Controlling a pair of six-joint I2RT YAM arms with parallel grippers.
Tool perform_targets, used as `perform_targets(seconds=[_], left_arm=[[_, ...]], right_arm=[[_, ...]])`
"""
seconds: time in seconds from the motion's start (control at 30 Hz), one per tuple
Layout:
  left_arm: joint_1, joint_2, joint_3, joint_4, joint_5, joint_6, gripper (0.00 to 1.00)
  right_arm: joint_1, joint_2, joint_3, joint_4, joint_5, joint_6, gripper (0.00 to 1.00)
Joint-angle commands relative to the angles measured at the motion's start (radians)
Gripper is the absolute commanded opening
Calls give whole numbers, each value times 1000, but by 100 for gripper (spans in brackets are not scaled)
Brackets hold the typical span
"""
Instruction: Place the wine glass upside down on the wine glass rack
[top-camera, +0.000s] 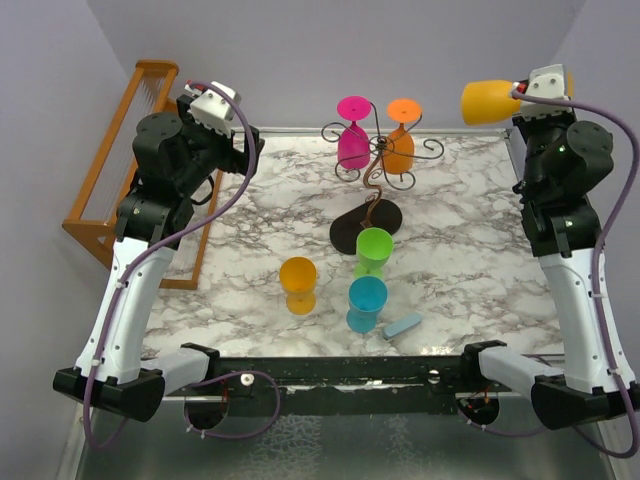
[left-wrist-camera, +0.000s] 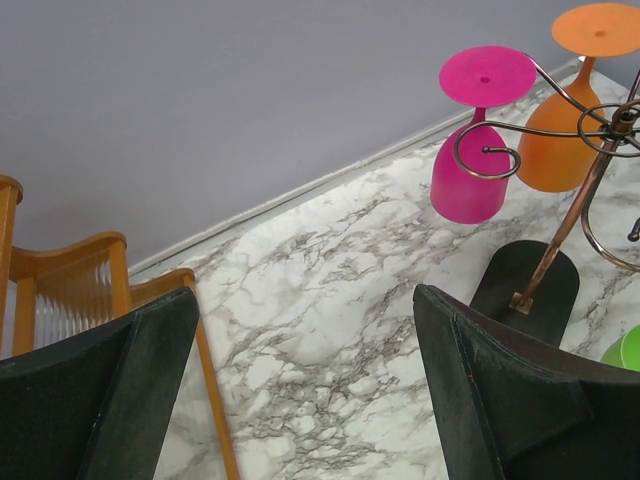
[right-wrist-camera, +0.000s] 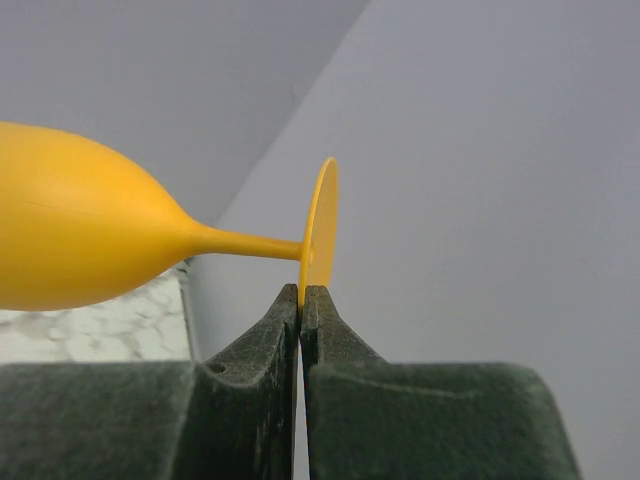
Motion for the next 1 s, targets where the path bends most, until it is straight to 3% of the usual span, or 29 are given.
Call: perform_targets(seconds=[0.0, 0.43, 0.97], left_arm=[[9, -14, -16, 5, -4, 12, 92], [12, -13, -41, 15, 26, 10, 92], [13, -9, -41, 21, 47, 7, 92]], right_arm=[[-4, -5, -85, 185, 124, -207, 1], [-4, 35, -294, 282, -45, -529, 1], [-3, 173, -67, -173, -411, -657, 1]])
